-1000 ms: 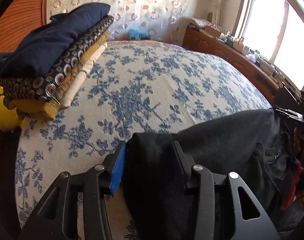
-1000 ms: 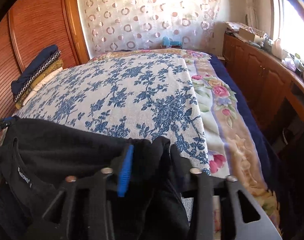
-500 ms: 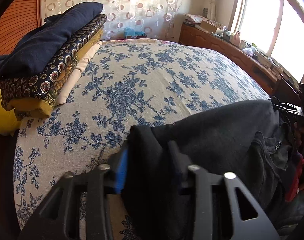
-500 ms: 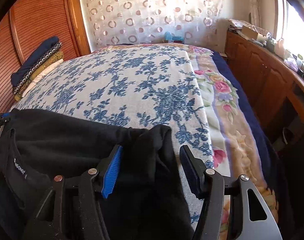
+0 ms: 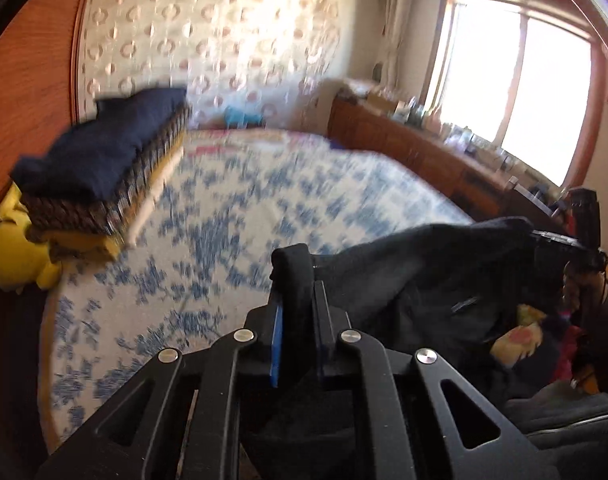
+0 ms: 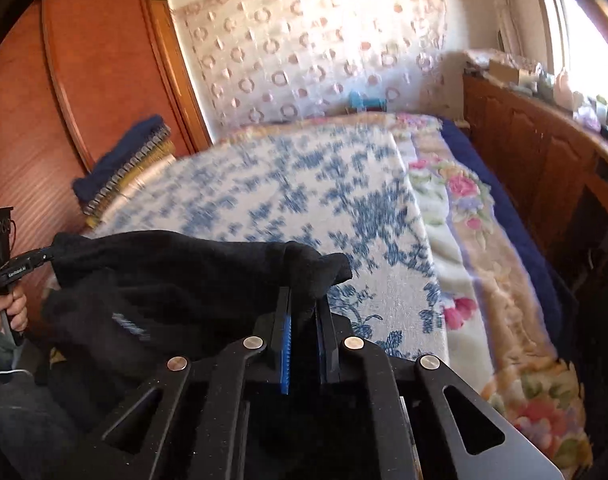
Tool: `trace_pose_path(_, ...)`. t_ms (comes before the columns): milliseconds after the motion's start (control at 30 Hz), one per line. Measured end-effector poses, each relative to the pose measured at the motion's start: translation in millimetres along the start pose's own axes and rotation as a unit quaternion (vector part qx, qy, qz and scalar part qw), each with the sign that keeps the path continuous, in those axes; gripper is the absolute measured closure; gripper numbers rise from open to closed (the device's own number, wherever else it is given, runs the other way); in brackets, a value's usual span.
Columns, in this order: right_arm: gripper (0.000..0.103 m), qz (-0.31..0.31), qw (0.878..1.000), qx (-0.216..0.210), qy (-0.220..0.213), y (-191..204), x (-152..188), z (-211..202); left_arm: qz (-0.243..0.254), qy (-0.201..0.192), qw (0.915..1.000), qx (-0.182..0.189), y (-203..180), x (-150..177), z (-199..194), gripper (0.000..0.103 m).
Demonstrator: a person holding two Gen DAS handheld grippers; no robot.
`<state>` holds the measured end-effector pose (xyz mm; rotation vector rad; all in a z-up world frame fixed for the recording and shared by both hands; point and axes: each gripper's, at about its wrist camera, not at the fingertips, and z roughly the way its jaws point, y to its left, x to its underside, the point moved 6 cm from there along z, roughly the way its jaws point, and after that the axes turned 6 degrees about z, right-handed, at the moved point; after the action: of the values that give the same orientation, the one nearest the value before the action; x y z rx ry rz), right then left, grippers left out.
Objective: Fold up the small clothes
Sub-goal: 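Carry the shirt over with both grippers, lay it down and open both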
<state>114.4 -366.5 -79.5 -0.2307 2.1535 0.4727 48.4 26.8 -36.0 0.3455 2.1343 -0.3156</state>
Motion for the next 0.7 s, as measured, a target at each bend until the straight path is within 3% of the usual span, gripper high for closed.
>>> trace_pose_path(200, 0.094, -0.04, 0.997, -0.016, -0.066, 34.2, -26.7, -91.5, 0.017, -0.089, 0.9958, 0.012, -17.4, -50.1, -78.7, 0.091)
trace_pose_path(433, 0.094, -0.101, 0.984, -0.006, -0.15, 67.1, -75.4, -196.1, 0.079, -0.168, 0.9825, -0.013, -36.3, -111.0, -141.4, 0.091)
trace_pose_path(567, 0.094, -0.139, 0.973, 0.001, -0.184, 77.7, -115.8, -218.8, 0.079, -0.2, 0.9758, -0.039, -18.1, -157.4, -149.3, 0.091)
trace_pose_path(700, 0.094, -0.156, 0.969, 0.013, -0.191, 81.4, -180.7, -194.0, 0.072, -0.202, 0.9727, -0.088, 18.6, -217.9, -113.9, 0.091)
